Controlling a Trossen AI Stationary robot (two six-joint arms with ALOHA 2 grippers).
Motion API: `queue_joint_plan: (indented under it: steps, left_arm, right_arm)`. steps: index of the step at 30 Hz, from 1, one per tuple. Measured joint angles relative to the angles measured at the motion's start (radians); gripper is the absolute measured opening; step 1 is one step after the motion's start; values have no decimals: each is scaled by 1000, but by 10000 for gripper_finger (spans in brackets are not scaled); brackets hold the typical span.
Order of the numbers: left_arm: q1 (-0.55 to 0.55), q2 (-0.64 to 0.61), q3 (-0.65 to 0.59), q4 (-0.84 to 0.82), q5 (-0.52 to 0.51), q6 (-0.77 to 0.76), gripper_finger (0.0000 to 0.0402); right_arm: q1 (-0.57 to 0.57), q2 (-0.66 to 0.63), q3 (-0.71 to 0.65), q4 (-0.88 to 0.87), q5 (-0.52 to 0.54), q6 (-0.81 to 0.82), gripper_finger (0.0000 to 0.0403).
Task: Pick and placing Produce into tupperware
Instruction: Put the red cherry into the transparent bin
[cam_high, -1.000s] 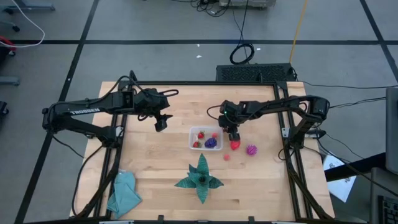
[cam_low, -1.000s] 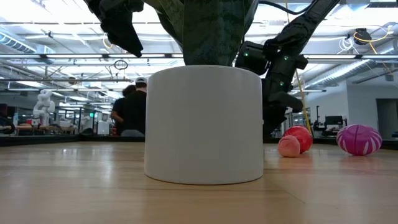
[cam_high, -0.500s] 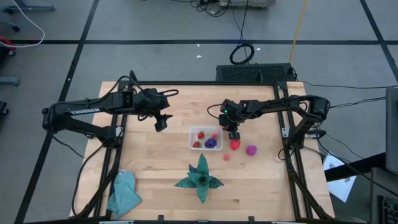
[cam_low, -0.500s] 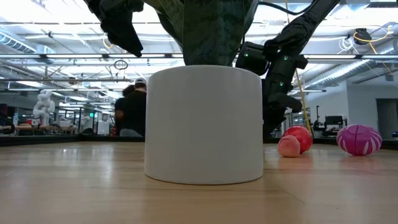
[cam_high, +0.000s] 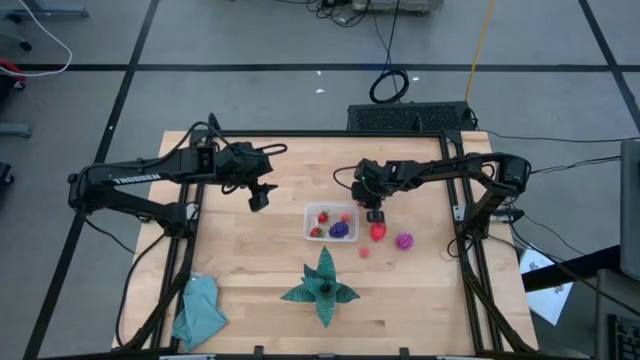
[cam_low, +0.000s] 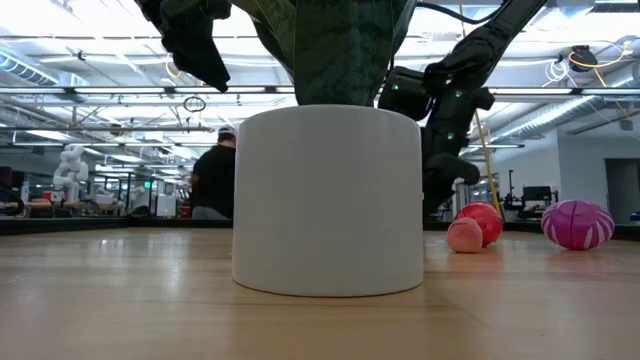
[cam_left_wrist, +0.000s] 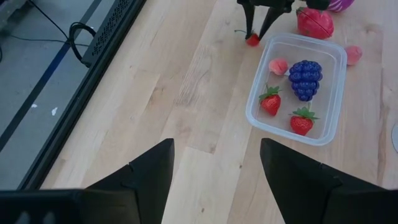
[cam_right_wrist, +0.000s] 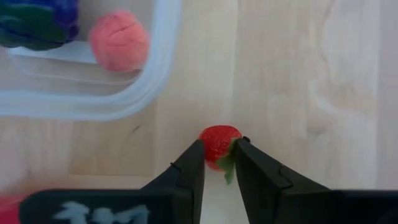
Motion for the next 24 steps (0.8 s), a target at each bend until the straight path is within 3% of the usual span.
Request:
queue_joint_plan:
  steps: [17,24]
  left_arm:
    - [0,0,0,0,0,0,244]
    - [0,0,0,0,0,0,244]
  right_arm:
    - [-20,-5,0,-21,4,18,65]
    - [-41,-53,-4,-43,79,4,65]
